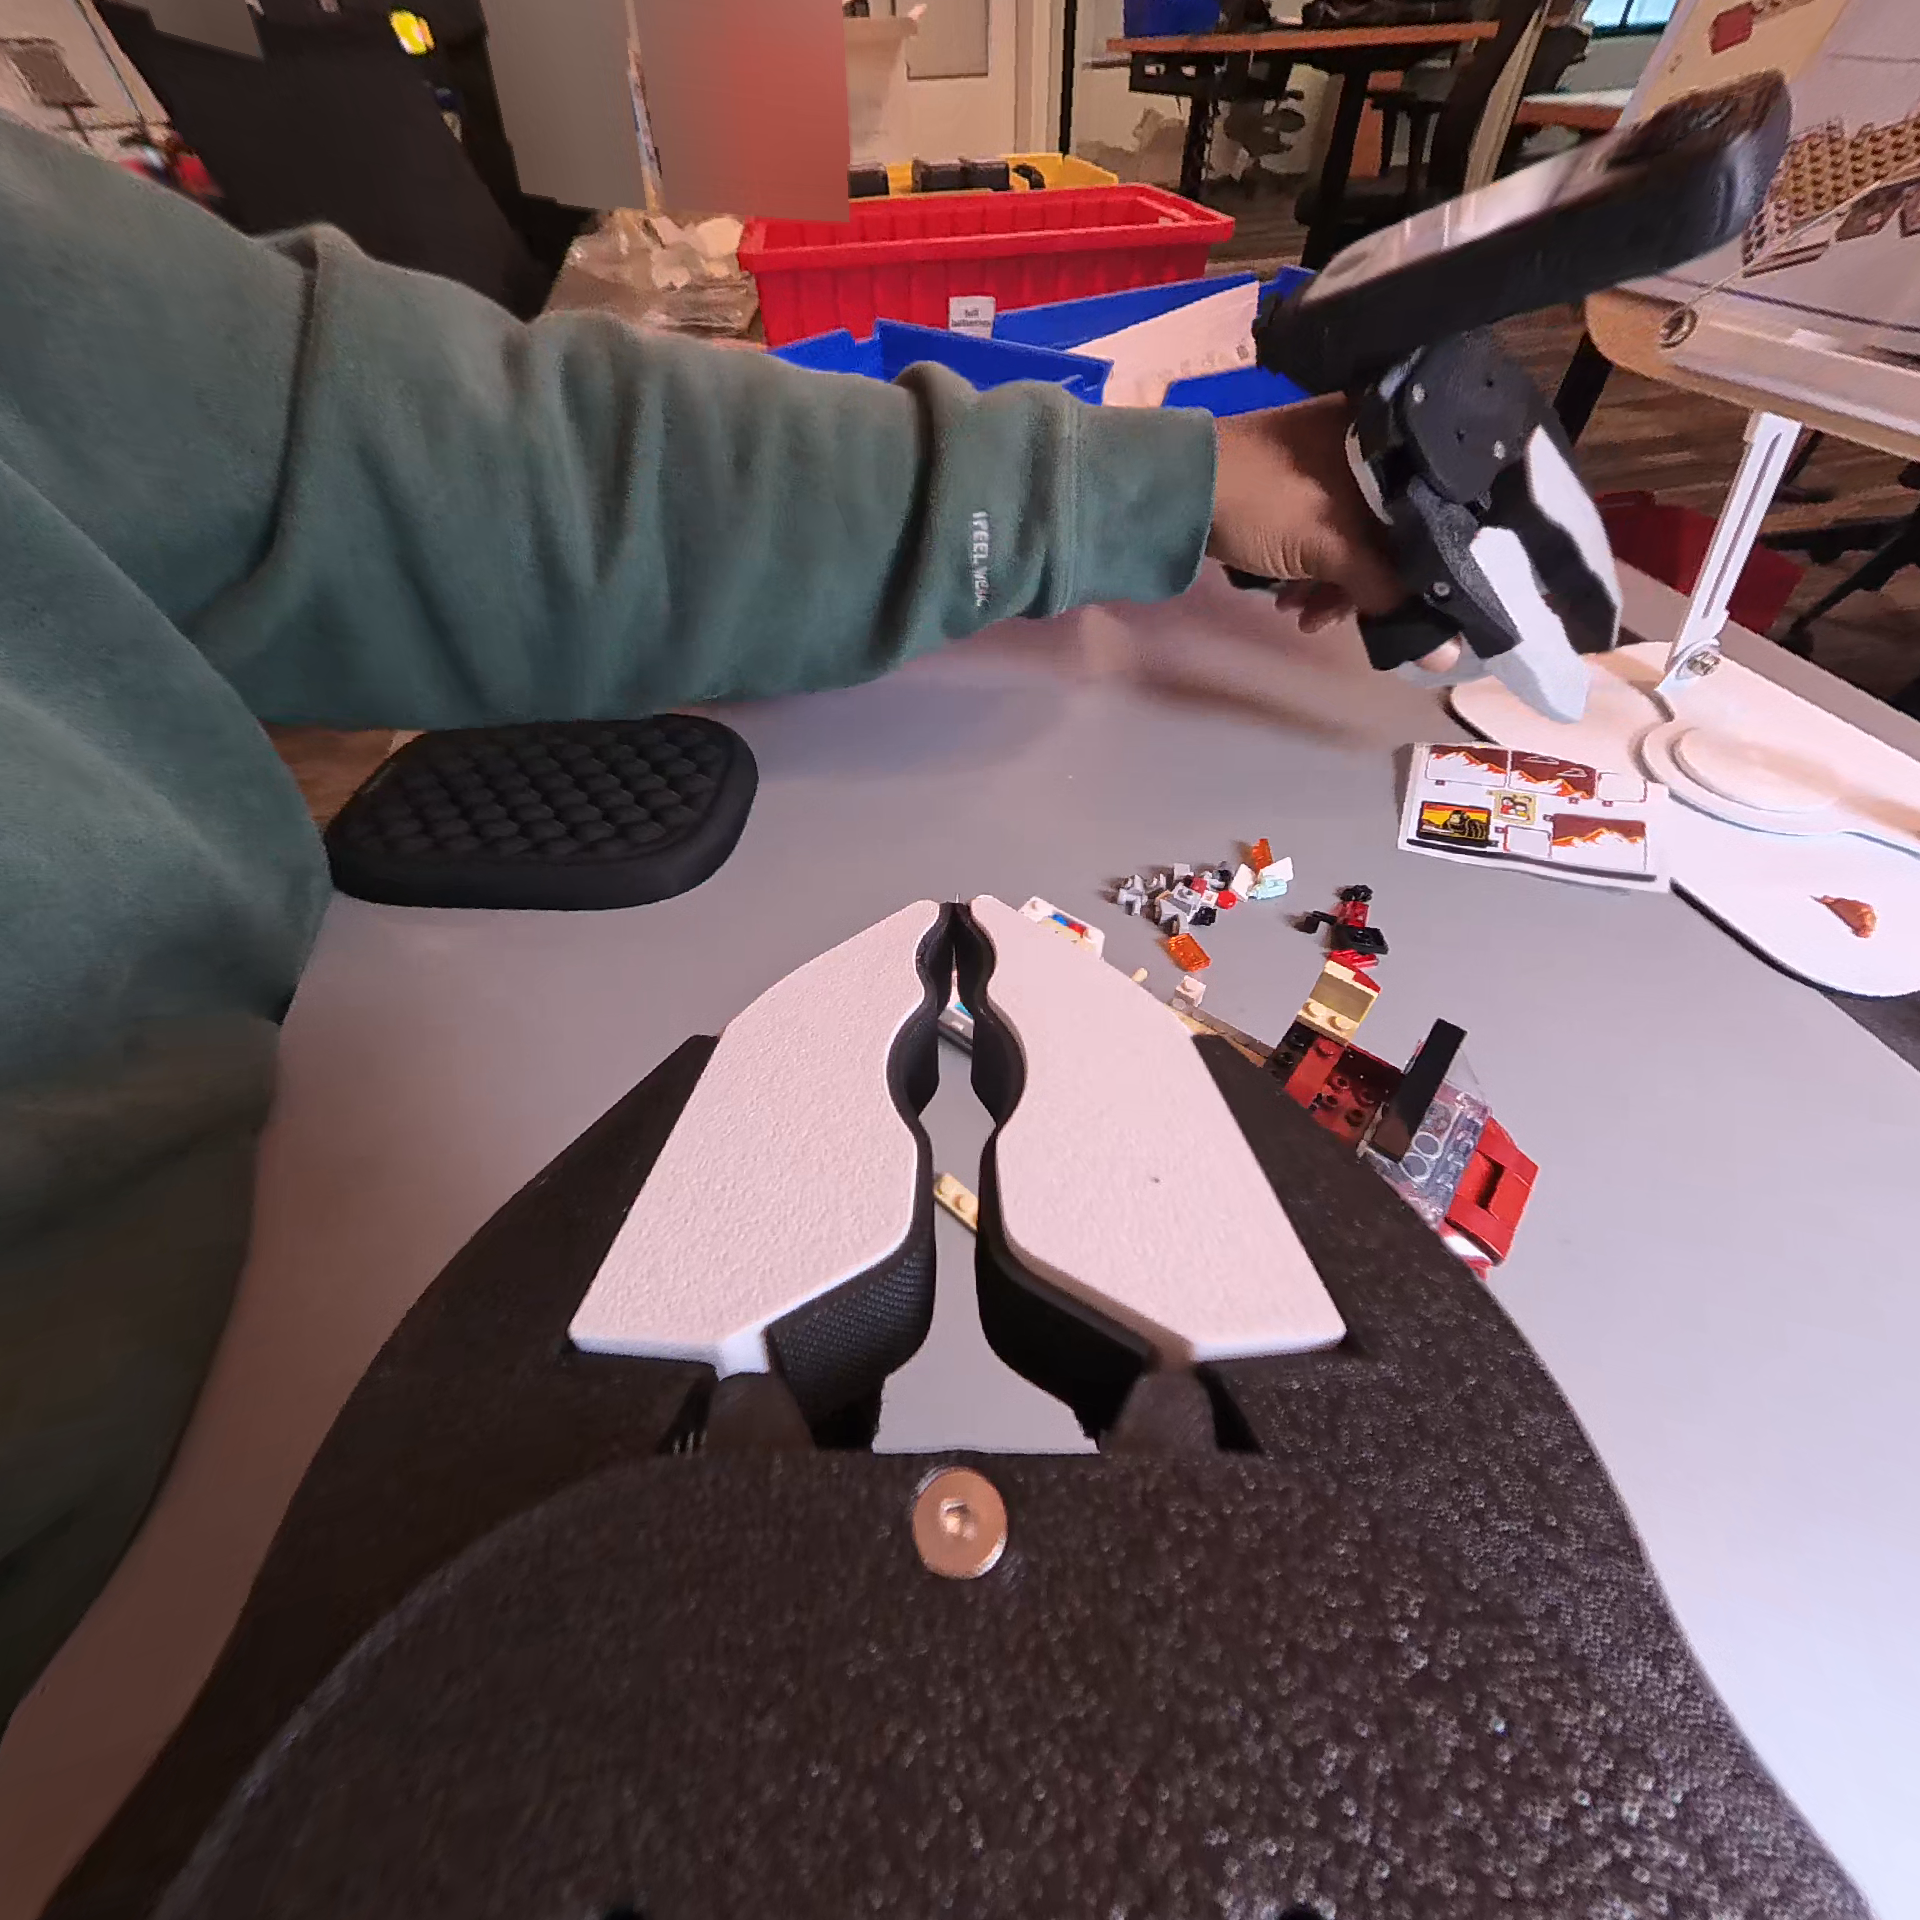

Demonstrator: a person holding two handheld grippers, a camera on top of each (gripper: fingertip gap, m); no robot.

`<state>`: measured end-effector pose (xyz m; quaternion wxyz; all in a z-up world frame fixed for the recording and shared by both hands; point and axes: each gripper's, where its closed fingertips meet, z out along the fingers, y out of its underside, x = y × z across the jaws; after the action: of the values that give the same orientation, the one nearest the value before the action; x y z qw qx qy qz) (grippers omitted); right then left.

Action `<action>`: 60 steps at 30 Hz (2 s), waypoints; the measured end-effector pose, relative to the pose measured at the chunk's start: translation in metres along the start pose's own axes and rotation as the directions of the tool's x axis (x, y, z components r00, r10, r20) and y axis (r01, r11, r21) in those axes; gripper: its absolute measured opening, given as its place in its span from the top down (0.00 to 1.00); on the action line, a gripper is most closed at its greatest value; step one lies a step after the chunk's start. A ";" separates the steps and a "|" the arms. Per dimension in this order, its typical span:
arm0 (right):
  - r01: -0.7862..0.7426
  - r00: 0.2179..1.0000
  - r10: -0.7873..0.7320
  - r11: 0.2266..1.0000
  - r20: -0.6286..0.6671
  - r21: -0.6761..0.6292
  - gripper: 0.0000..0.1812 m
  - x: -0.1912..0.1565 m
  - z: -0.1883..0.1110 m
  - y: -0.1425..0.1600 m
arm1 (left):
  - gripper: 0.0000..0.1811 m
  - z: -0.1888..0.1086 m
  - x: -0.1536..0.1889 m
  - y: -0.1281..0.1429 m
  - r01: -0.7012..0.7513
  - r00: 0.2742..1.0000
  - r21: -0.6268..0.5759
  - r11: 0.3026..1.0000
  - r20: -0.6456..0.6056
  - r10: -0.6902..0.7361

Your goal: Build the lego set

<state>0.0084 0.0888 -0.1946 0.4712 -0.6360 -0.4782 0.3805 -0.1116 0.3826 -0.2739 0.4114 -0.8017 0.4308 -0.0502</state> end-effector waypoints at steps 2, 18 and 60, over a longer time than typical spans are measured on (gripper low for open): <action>-0.002 1.000 0.002 1.000 0.006 -0.002 1.00 -0.001 0.001 0.001 | 0.77 -0.005 0.023 0.006 0.139 0.982 -0.040 0.990 -0.123 -0.143; 0.000 1.000 0.000 1.000 0.001 0.001 1.00 -0.001 0.000 0.000 | 0.77 0.028 0.015 0.047 0.156 0.982 -0.130 0.979 -0.084 -0.168; -0.422 0.875 0.365 0.897 0.319 0.130 1.00 -0.025 0.035 -0.007 | 0.94 -0.203 0.263 -0.010 0.538 0.586 0.346 0.768 -0.809 -0.046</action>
<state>-0.0326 0.0736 -0.1964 0.3695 -0.6088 -0.3616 0.6018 -0.0292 0.0675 -0.2060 0.3909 -0.6077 0.3813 -0.5766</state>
